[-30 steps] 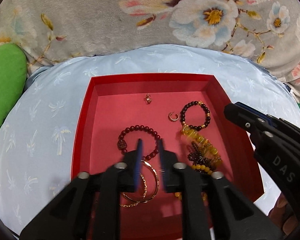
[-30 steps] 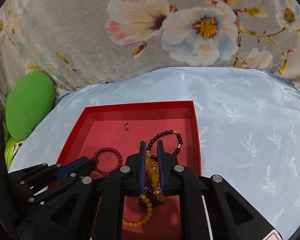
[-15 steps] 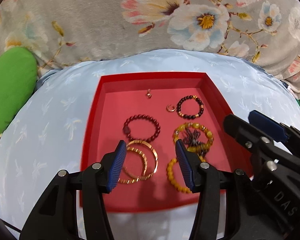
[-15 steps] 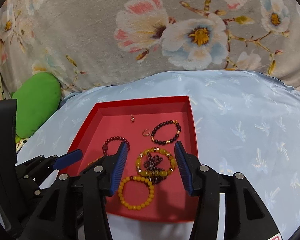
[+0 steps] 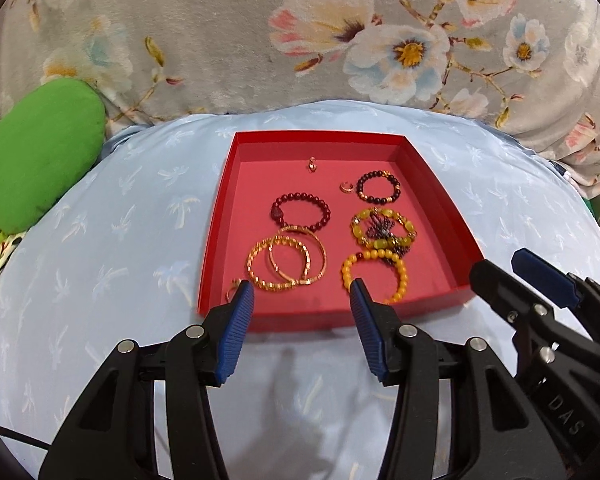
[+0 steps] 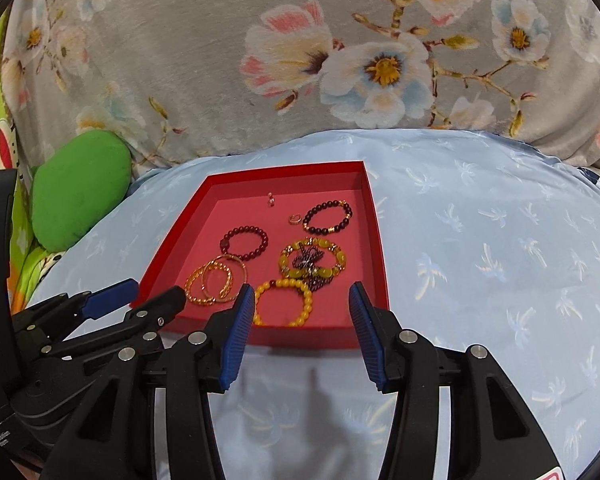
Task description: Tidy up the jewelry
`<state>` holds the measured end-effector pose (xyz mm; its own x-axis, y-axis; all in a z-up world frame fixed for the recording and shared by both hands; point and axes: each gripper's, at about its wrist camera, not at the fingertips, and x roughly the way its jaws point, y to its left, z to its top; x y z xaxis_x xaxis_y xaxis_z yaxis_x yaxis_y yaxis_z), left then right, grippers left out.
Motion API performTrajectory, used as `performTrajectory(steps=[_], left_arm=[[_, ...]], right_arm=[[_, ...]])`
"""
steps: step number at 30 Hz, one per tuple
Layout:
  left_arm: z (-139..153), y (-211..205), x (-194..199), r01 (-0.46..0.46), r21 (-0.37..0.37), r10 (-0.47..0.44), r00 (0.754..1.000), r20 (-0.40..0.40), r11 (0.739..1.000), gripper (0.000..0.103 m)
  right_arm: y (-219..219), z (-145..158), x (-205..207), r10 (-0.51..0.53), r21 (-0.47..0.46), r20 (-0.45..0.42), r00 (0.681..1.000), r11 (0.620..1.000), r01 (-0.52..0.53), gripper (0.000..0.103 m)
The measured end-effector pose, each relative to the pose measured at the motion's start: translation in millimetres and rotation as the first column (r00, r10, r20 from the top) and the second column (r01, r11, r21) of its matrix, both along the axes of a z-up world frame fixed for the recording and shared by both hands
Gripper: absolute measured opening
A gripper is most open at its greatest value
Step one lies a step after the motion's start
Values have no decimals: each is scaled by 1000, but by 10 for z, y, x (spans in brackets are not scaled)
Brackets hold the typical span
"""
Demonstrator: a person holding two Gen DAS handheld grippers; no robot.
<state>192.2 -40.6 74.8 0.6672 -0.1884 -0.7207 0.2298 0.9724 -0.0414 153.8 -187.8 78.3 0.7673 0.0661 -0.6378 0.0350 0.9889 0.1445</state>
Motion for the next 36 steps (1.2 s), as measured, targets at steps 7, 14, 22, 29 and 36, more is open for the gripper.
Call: performTrajectory(steps=[7,14,22,29,36], left_arm=[[1,43,-234,-6,-3,6,1000,-1,1000,45],[-47,103,-459,-23,10,23,1000,-11,1000,45],[-114,190,-655,-40,22,41,999,-32,999,46],[-184,287,-769,-60,13,60,997,-56,998,59],[-204,322,-864,-68,28,69,996,-51,997,68]], right_arm=[[65,-36,-230,-9,0,-10,1000,1000,9,49],[136,-94,-444,-23,-13,-23,999,1000,23,52],[181,-121,-643,-43,-37,-36,998,998,41,63],[191,-155,-770,-57,-53,-50,997,997,54,70],[173,-221,-847,-68,-38,-72,995,997,65,71]])
